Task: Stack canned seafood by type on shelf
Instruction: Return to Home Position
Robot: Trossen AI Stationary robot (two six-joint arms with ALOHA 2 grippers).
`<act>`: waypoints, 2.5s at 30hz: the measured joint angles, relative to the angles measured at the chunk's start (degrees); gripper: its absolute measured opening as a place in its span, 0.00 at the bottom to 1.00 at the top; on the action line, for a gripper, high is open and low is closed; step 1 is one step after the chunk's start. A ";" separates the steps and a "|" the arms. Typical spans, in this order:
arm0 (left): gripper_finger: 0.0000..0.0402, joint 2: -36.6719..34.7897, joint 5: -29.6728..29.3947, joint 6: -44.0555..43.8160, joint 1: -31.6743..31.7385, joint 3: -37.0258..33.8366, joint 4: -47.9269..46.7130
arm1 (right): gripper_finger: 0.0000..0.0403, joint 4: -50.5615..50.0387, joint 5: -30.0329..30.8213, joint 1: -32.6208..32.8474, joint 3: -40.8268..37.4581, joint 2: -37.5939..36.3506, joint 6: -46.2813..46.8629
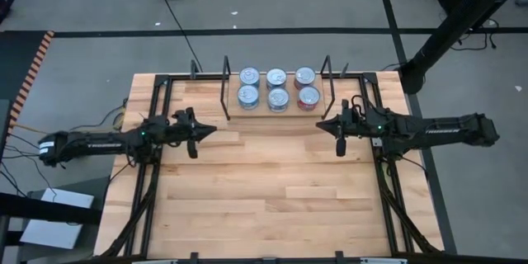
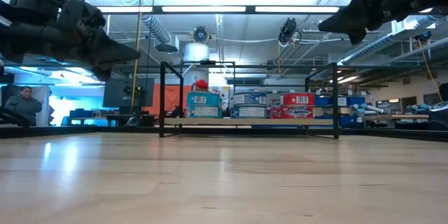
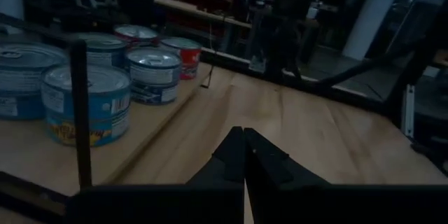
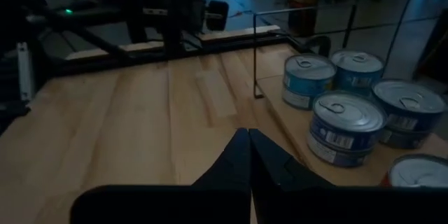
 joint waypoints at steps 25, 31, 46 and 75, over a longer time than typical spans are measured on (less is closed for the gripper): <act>0.01 -30.57 -9.93 1.44 2.10 0.00 -26.37 | 0.00 11.54 -13.14 -12.06 -16.97 -19.37 4.64; 0.01 -30.50 -11.32 1.42 4.56 0.00 -26.29 | 0.00 14.55 -10.07 -12.33 -18.48 -18.78 9.38; 0.01 -28.45 -10.12 4.43 13.19 0.07 -26.85 | 0.00 0.84 -3.15 -12.11 -21.89 -33.94 5.23; 0.01 -22.57 -9.31 4.39 13.69 0.00 -19.67 | 0.09 1.62 0.41 -12.39 -22.03 -30.05 5.49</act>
